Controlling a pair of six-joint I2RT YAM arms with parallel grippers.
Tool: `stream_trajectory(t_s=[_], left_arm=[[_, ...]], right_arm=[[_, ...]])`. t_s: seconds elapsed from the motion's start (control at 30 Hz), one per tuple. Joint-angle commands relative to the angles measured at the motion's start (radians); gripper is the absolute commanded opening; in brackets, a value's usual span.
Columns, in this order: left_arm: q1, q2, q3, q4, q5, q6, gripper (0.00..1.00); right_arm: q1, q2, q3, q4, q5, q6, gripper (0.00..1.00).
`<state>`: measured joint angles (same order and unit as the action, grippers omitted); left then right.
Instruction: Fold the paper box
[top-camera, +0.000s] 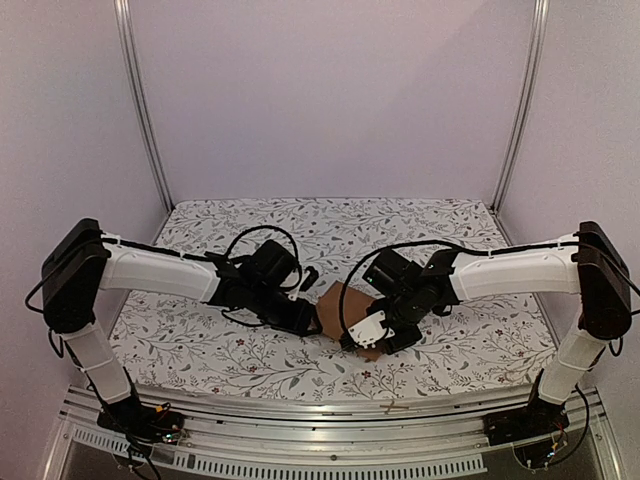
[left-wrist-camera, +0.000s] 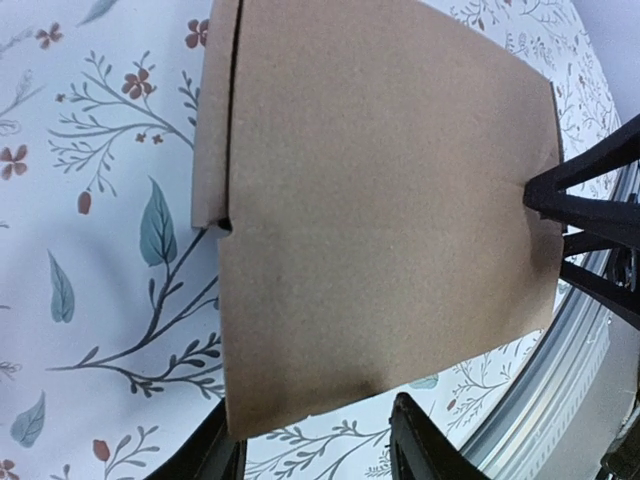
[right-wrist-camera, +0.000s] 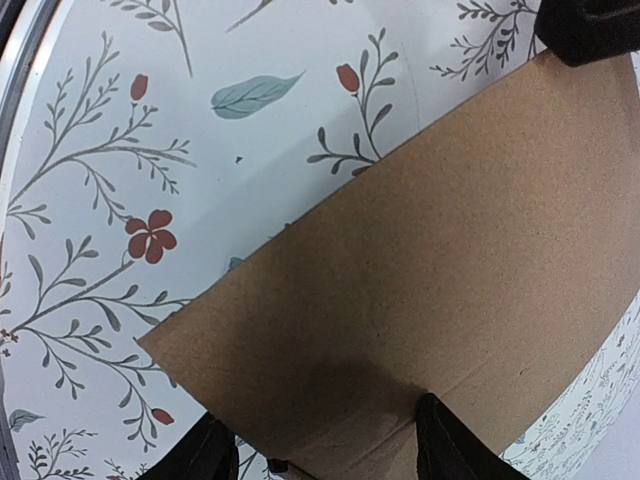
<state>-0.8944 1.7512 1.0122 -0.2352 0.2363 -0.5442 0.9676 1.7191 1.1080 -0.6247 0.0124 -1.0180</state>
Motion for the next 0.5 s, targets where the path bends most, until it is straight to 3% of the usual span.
stream_trajectory(t_s=[0.0,0.47], left_arm=[[0.002,-0.030,0.007,-0.055,-0.036,0.023,0.49],[0.030,-0.081,0.031,-0.115,-0.020,0.049,0.49]], right_arm=[[-0.004,0.071,-0.037,-0.070,-0.022,0.004,0.59],[-0.004,0.072,-0.033,-0.074,-0.023,0.005,0.59]])
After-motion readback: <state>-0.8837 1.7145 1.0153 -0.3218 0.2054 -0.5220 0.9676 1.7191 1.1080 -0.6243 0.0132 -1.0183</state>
